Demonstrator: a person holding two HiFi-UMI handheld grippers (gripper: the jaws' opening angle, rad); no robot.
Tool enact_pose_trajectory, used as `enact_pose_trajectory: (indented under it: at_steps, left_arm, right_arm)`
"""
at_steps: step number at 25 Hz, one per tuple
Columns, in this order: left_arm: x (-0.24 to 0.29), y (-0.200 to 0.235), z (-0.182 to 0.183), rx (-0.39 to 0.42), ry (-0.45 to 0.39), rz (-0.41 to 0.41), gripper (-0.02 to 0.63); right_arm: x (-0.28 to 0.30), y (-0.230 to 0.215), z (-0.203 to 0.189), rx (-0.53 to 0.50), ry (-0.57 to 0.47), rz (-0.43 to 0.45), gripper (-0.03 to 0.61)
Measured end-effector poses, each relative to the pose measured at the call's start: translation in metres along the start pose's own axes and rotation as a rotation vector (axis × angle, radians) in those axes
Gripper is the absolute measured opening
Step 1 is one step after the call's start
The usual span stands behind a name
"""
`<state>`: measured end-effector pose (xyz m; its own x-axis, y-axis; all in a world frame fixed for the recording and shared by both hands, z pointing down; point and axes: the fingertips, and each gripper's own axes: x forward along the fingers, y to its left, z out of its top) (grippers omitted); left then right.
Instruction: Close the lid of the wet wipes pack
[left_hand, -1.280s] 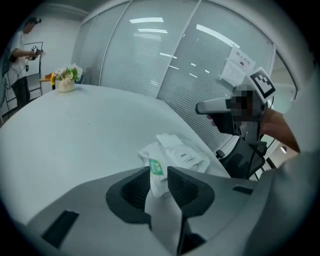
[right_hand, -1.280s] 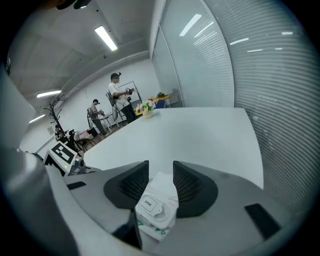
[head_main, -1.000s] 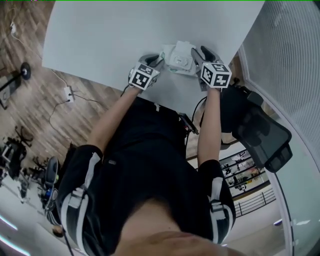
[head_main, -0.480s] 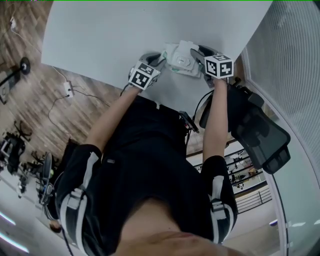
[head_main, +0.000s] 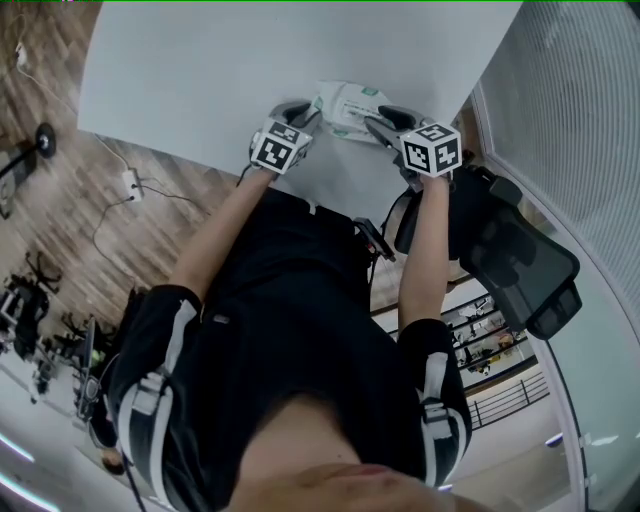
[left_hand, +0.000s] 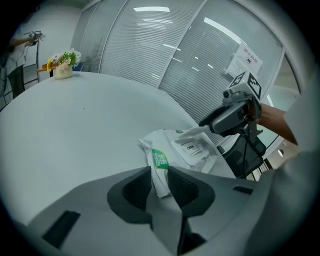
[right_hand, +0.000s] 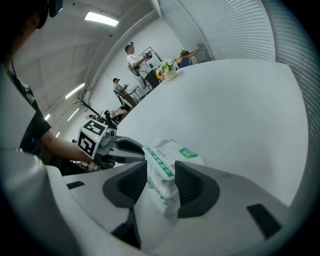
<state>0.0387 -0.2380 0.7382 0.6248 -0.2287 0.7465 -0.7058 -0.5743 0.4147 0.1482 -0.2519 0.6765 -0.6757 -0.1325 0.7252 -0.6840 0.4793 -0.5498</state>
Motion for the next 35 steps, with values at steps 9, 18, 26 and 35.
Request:
enact_pose_trajectory:
  at_steps: [9,18,26,35]
  left_arm:
    - [0.001,-0.002,-0.001,0.002,-0.021,0.033,0.107]
    - [-0.001,0.001,0.0,0.0,-0.029,0.039,0.107]
    - [-0.001,0.003,0.001,0.001,-0.038,0.042,0.107]
    - [0.0,0.001,-0.001,-0.001,-0.066,0.069,0.107]
  right_arm:
    - [0.026,0.003,-0.04,0.008,0.076,-0.137,0.209]
    - [0.041,0.001,-0.044,-0.153,0.21,-0.438,0.193]
    - [0.049,-0.001,-0.043,-0.21,0.284,-0.513,0.202]
    - [0.052,-0.002,-0.049,-0.243,0.294,-0.543,0.196]
